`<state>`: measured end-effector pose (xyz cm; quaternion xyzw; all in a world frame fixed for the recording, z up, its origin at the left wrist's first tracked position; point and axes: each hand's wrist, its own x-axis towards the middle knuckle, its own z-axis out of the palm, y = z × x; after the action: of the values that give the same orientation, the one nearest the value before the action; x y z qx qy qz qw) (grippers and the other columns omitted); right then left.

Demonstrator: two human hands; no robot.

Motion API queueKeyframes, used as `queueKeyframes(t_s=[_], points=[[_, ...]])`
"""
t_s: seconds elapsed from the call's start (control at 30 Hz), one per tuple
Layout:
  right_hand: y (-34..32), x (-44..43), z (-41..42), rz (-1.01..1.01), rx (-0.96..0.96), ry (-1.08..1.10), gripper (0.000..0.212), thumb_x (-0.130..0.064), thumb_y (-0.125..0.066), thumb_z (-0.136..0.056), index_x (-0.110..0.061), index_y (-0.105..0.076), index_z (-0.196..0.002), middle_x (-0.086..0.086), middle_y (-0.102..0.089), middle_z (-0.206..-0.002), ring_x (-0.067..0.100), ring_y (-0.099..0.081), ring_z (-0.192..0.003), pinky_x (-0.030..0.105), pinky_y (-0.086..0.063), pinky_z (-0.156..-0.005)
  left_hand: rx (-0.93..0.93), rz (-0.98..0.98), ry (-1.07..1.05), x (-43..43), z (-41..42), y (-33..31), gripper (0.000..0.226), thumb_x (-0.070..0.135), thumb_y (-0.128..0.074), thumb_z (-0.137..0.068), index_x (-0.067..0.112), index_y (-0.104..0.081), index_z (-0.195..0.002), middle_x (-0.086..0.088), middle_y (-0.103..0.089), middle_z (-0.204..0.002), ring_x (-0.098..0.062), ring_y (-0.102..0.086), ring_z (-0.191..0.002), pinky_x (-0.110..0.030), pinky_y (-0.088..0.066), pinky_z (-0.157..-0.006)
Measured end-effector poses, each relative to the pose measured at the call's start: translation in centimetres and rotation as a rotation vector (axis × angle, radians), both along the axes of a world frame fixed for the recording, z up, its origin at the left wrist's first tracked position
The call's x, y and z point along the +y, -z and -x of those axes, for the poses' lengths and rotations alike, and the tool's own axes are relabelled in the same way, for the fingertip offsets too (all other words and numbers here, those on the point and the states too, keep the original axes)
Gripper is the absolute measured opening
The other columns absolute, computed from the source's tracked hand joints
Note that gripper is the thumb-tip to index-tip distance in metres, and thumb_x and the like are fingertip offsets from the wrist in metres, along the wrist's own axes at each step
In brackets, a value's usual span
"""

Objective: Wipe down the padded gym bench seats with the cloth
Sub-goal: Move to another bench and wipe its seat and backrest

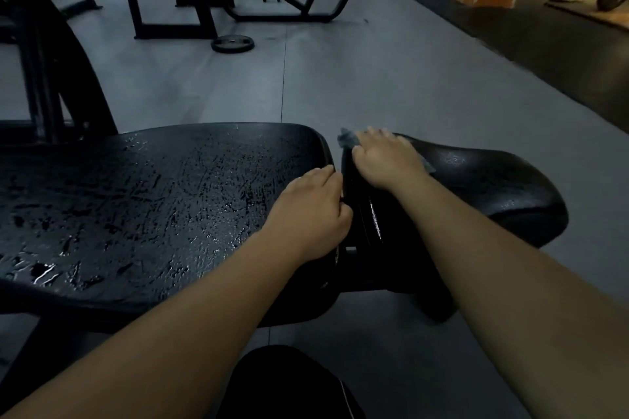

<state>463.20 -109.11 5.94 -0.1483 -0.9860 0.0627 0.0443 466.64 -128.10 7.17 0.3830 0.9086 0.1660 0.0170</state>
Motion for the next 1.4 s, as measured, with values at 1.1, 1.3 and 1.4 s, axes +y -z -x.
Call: queueKeyframes(t_s=[1.1, 1.3, 1.4], points=[[-0.7, 11.2, -7.3, 0.074, -0.091, 0.338, 0.058, -0.047, -0.026, -0.101, -0.016, -0.039, -0.148, 0.014, -0.037, -0.156, 0.033, -0.033, -0.142, 0.047, -0.026, -0.115, 0.02, 0.067, 0.138, 5.9, -1.3, -0.7, 0.062, 0.038, -0.037, -0.102, 0.012, -0.022, -0.157, -0.006, -0.016, -0.165, -0.02, -0.013, -0.152, -0.034, -0.013, -0.124], [0.2, 9.5, -10.9, 0.044, 0.017, 0.003, 0.058, -0.048, -0.034, -0.103, -0.025, -0.03, -0.156, 0.0, -0.024, -0.165, 0.02, -0.02, -0.151, 0.038, -0.015, -0.122, 0.003, 0.056, 0.169, 7.8, 0.5, -0.2, 0.062, 0.037, -0.038, -0.102, 0.012, -0.024, -0.156, -0.007, -0.018, -0.165, -0.02, -0.014, -0.152, -0.031, -0.012, -0.122], [-0.2, 11.8, -6.8, 0.019, -0.018, 0.196, 0.058, -0.052, -0.026, -0.098, -0.023, -0.047, -0.143, 0.01, -0.048, -0.15, 0.029, -0.046, -0.135, 0.042, -0.034, -0.112, -0.003, 0.061, 0.198, 7.9, 2.2, 0.1, 0.06, 0.039, -0.039, -0.102, 0.012, -0.027, -0.154, -0.007, -0.018, -0.165, -0.021, -0.014, -0.151, -0.033, -0.015, -0.122]])
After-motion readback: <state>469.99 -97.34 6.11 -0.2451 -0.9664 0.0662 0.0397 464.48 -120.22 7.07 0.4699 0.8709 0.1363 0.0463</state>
